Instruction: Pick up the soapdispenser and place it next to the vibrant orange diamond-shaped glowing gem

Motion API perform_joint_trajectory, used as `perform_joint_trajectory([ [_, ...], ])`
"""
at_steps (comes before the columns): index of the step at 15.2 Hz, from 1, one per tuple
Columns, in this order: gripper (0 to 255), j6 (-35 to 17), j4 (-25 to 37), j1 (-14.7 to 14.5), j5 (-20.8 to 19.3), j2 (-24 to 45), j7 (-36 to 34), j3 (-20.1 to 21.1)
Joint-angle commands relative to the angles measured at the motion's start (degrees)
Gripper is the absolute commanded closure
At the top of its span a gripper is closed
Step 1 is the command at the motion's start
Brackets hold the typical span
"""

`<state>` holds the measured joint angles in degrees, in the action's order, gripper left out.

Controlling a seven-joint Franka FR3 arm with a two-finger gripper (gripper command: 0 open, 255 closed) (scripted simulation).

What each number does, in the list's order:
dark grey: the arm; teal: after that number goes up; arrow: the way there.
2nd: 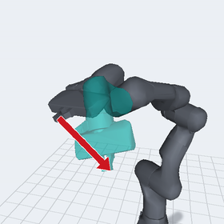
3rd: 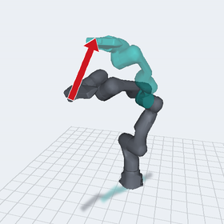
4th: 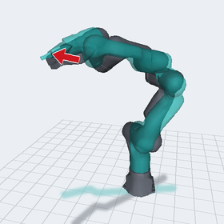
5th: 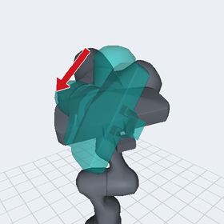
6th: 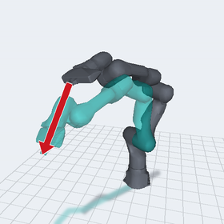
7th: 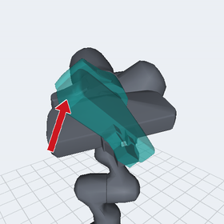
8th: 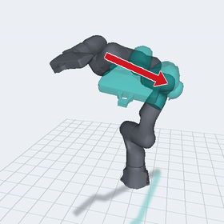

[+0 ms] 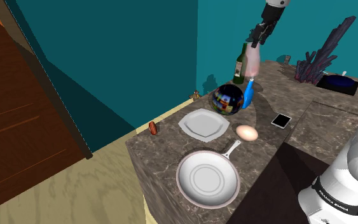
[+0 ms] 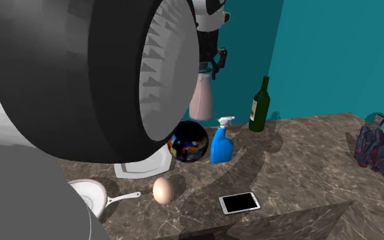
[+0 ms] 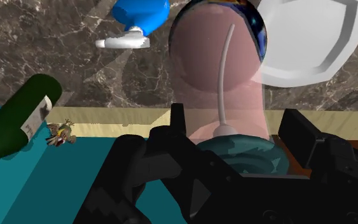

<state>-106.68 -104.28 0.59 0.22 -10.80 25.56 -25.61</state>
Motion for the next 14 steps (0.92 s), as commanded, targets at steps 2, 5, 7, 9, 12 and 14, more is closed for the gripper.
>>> perform_joint_trajectory([
  [2,255,-1.5,-1.1,-1.6,-0.4,0.2,-4.3,2.7],
  [5,255,-2.9,-1.4,-3.0,-0.5,1.3,-8.1,4.9],
  [7,255,-3.8,-1.3,-4.1,-0.4,2.3,-10.5,6.3],
  [9,255,-4.6,-0.8,-5.1,-0.4,3.6,-12.9,7.6],
  [12,255,-5.6,0.3,-6.7,-0.3,5.8,-16.3,9.5],
  [14,255,-6.2,1.4,-7.7,-0.3,7.6,-18.5,10.7],
])
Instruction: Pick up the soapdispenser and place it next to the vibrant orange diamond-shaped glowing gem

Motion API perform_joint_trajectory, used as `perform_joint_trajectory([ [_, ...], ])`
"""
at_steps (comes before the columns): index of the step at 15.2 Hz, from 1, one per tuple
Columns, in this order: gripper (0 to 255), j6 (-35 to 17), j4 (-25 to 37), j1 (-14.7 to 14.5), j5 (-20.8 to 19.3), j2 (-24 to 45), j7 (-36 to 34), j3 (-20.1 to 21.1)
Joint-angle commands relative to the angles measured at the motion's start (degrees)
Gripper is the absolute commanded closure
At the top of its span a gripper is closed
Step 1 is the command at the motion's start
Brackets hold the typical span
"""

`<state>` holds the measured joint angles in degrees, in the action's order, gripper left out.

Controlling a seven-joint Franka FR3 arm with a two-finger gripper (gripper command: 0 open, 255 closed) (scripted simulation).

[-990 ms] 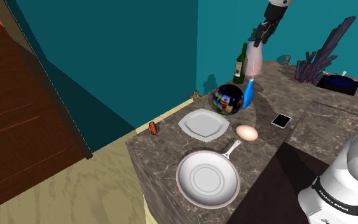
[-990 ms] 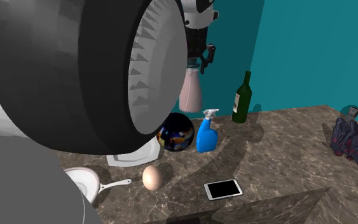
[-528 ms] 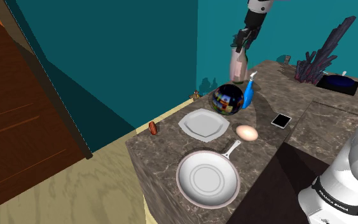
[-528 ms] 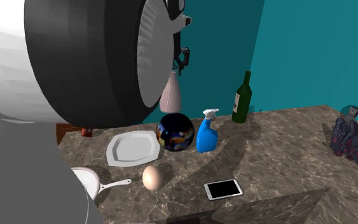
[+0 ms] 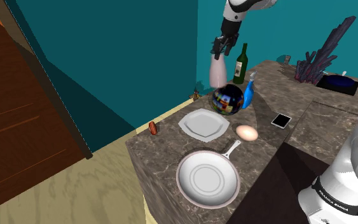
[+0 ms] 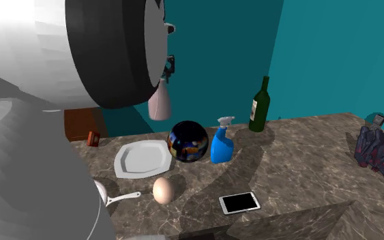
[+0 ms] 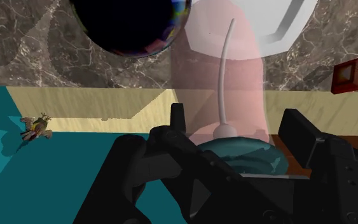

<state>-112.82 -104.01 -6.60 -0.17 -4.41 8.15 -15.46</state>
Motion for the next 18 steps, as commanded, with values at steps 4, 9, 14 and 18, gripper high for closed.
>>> perform_joint_trajectory([
  [4,255,-0.9,4.3,-2.5,0.2,5.3,-5.4,2.7],
  [9,255,-1.2,10.0,-5.1,0.1,11.4,-10.5,5.0],
  [14,255,-0.3,18.0,-7.5,-0.1,18.7,-15.1,6.9],
  [18,255,1.4,26.5,-9.5,-0.3,25.7,-18.6,8.0],
])
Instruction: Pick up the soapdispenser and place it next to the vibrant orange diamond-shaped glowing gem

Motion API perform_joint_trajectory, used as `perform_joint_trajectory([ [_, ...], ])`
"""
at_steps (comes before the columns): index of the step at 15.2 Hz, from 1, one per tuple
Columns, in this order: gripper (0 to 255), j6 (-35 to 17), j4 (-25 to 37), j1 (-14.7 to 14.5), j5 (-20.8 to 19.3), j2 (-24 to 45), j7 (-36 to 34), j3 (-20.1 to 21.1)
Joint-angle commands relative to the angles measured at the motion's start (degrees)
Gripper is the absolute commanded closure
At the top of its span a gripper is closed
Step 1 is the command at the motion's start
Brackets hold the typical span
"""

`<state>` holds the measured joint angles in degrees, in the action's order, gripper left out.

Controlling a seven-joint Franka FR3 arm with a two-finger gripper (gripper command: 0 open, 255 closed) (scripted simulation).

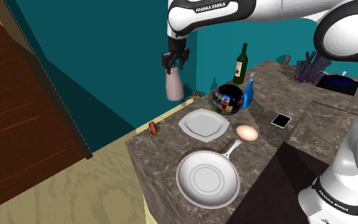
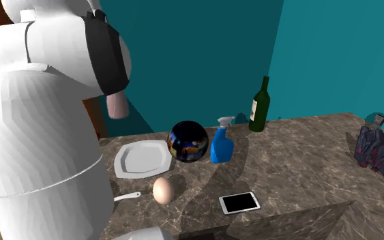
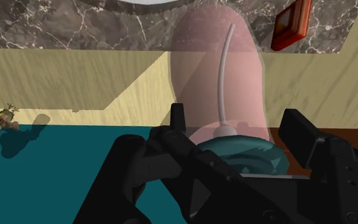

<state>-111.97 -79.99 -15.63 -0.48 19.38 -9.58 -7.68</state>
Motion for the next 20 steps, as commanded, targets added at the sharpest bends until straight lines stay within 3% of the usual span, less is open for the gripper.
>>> perform_joint_trajectory([
  [1,255,1.2,5.0,-0.9,-0.1,3.8,-1.6,0.5],
  [6,255,5.7,19.8,-2.8,-0.1,14.4,-5.0,1.4],
  [20,255,-5.7,7.5,-3.3,-0.4,13.4,-5.6,1.4],
])
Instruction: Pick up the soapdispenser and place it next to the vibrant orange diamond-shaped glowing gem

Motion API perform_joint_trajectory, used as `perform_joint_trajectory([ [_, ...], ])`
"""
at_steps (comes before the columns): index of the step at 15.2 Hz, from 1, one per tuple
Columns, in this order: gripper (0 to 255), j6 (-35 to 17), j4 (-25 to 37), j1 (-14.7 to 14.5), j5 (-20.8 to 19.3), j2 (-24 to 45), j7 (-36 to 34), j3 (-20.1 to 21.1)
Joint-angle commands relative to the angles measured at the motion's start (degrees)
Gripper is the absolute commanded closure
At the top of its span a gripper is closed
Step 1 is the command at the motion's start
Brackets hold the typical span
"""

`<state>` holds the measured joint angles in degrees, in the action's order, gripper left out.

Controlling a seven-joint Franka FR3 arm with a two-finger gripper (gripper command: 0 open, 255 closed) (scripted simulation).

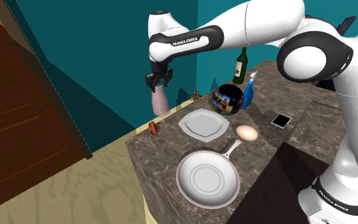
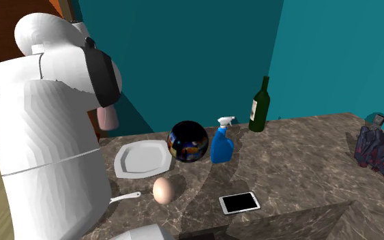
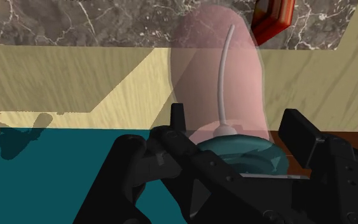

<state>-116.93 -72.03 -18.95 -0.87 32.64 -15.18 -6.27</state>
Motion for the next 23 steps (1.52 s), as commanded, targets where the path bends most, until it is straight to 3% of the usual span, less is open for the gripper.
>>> perform_joint_trajectory([
  [1,255,-1.4,-1.1,0.0,0.0,0.2,0.0,0.0],
  [15,255,-11.2,-8.2,0.0,0.1,2.9,-0.4,0.1],
  [23,255,-11.2,-8.2,0.0,0.1,2.9,-0.4,0.1],
])
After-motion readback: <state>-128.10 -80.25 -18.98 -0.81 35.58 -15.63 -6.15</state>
